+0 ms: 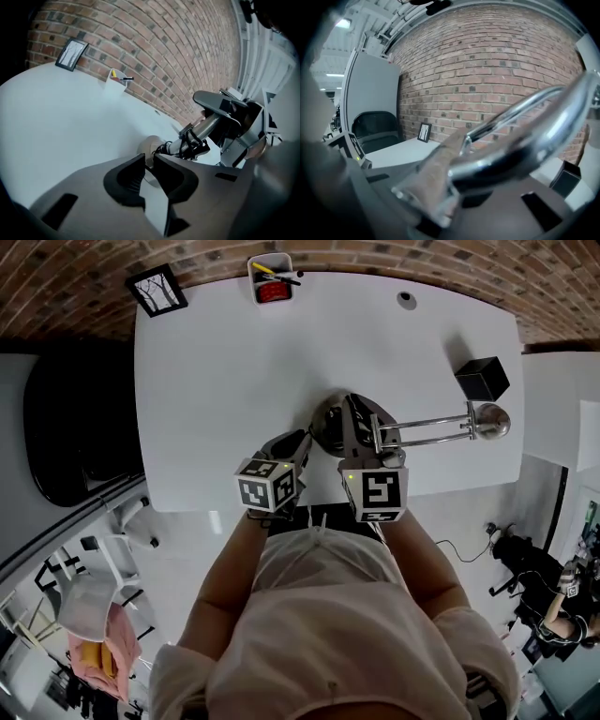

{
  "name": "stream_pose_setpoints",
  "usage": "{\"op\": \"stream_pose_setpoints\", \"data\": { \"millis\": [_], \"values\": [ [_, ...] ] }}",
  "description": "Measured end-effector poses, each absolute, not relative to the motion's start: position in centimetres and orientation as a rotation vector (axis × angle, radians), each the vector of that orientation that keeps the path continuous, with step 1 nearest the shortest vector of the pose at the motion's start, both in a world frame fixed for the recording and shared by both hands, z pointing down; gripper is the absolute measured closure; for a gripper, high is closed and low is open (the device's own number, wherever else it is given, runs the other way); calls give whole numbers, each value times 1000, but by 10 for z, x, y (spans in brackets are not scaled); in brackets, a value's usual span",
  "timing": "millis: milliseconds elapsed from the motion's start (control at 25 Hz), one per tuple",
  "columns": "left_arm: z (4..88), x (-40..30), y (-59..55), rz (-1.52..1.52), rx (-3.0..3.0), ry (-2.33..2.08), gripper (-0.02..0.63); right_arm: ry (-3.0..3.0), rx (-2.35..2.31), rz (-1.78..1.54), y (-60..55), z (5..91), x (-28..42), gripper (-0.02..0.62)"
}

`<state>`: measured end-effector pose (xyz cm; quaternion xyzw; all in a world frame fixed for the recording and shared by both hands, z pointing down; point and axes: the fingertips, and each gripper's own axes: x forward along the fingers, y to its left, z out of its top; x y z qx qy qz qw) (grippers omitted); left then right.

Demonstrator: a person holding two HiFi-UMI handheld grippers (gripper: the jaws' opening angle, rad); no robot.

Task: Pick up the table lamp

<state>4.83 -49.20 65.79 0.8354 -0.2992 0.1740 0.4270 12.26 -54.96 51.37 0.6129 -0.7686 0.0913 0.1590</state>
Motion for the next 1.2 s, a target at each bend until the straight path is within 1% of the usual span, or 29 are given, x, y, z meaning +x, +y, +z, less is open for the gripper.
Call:
{"op": "stream_pose_setpoints", "data": {
  "millis": [40, 120, 240, 560, 800, 1000, 1200],
  "values": [
    [660, 51, -492, 424, 2064, -746, 545, -2187, 1754, 257, -550, 514, 123, 558],
    [667, 56, -490, 410, 2007, -727, 409, -2175, 1757, 258, -550, 514, 123, 562],
    [686, 62, -480, 396, 1876, -684, 373, -2159, 1769, 258, -550, 514, 124, 566],
    [689, 78, -476, 265, 1813, -625, 373, -2129, 1785, 274, -551, 513, 130, 570],
    [690, 84, -472, 229, 1739, -529, 374, -2145, 1839, 414, -547, 508, 142, 571],
    [688, 86, -467, 210, 1711, -484, 397, -2164, 1784, 361, -544, 502, 133, 571],
    [674, 89, -469, 119, 1671, -418, 423, -2147, 1754, 357, -547, 491, 132, 571]
  ]
}}
